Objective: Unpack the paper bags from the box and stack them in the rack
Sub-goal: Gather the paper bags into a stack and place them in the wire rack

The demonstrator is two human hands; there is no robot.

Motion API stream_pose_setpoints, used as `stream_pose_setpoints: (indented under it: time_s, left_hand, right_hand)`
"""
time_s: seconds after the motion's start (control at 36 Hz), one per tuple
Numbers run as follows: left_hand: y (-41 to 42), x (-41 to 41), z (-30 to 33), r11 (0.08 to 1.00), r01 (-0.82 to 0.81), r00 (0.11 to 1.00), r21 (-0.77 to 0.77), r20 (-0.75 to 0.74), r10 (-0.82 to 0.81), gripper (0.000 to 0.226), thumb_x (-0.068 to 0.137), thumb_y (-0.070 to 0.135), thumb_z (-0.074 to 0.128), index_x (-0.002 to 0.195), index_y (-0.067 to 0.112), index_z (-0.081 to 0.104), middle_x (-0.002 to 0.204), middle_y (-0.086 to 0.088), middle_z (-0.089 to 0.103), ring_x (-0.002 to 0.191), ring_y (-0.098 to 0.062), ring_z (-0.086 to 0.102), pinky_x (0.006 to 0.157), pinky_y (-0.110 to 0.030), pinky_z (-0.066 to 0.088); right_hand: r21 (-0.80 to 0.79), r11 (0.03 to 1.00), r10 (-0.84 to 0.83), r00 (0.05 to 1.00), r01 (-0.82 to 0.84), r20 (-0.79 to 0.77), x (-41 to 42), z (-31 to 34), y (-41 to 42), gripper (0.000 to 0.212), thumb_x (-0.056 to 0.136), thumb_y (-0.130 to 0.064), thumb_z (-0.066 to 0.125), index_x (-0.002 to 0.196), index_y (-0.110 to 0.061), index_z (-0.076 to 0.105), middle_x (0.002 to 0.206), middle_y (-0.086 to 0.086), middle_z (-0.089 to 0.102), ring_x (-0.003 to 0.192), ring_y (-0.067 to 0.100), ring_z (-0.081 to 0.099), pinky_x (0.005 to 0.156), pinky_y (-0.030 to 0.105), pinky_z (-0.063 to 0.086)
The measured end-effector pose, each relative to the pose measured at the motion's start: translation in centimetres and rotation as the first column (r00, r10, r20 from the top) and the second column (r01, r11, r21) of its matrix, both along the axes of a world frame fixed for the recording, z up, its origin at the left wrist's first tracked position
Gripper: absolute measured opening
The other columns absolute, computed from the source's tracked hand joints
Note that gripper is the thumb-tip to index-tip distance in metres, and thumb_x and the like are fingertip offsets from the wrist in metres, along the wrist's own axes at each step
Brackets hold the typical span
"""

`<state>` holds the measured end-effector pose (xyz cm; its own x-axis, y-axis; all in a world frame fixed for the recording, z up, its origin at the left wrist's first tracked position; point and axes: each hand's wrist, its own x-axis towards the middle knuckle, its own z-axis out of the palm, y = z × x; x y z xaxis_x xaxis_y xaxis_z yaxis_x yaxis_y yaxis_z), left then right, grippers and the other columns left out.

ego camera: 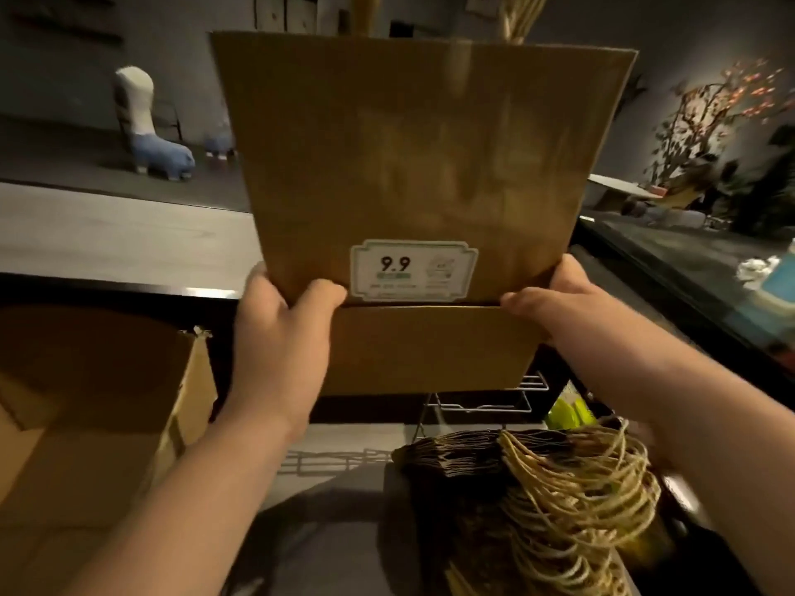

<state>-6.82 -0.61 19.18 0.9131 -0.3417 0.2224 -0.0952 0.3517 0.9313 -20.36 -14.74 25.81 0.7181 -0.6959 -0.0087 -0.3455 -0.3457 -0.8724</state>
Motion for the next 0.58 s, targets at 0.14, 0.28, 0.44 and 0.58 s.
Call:
stream_pose_setpoints:
  time_s: [0.14,0.28,0.44,0.58]
  left_hand:
    - [-4.0,-1.6,-2.3,0.992,0.121,0.993,0.019,-0.020,-0.121,0.018,0.093,0.020,0.056,0.100,0.036,0.057,0.088,0.016,0.069,0.089,-0.007,0.066,0.067,-0.025,0.052]
    - [-7.1,-3.1,-6.4,0.973,0.228,0.969,0.030,-0.106,-0.223,0.025,0.097,0.015,0.050,0.108,0.036,0.057,0.092,0.015,0.071,0.090,-0.003,0.067,0.065,-0.018,0.052]
    - [-9.6,-3.9,-10.6,0.926,0.373,0.895,-0.049,-0.243,-0.374,0.035,0.103,0.013,0.032,0.119,0.033,0.056,0.106,0.004,0.073,0.094,-0.009,0.070,0.074,-0.024,0.053]
    - [-11.4,-2.3,-14.0,0.956,0.238,0.866,-0.171,-0.409,-0.289,0.044,0.101,0.000,0.019,0.099,0.022,0.056,0.079,0.002,0.072,0.065,-0.003,0.070,0.051,-0.017,0.053]
  right_hand:
    - [0.013,0.994,0.108,0.990,-0.107,-0.086,-3.1,0.0,-4.0,0.047,0.097,-0.017,0.051,0.136,-0.037,0.033,0.125,-0.010,0.054,0.115,0.012,0.052,0.103,0.034,0.038]
    - [0.175,0.970,0.208,0.944,-0.166,-0.256,-6.1,-2.7,-8.6,0.068,0.086,-0.048,0.064,0.139,-0.060,0.023,0.138,-0.017,0.050,0.130,0.012,0.045,0.115,0.036,0.027]
    - [0.277,0.961,0.069,0.968,0.000,-0.239,-5.5,-8.1,-12.6,0.052,0.099,0.004,0.041,0.148,-0.001,0.025,0.148,0.022,0.038,0.136,0.037,0.037,0.110,0.043,0.032]
    - [0.309,0.951,0.037,0.975,0.033,-0.219,-5.0,-13.1,-14.6,0.047,0.100,0.004,0.035,0.146,0.006,0.025,0.149,0.026,0.035,0.138,0.038,0.033,0.106,0.036,0.031]
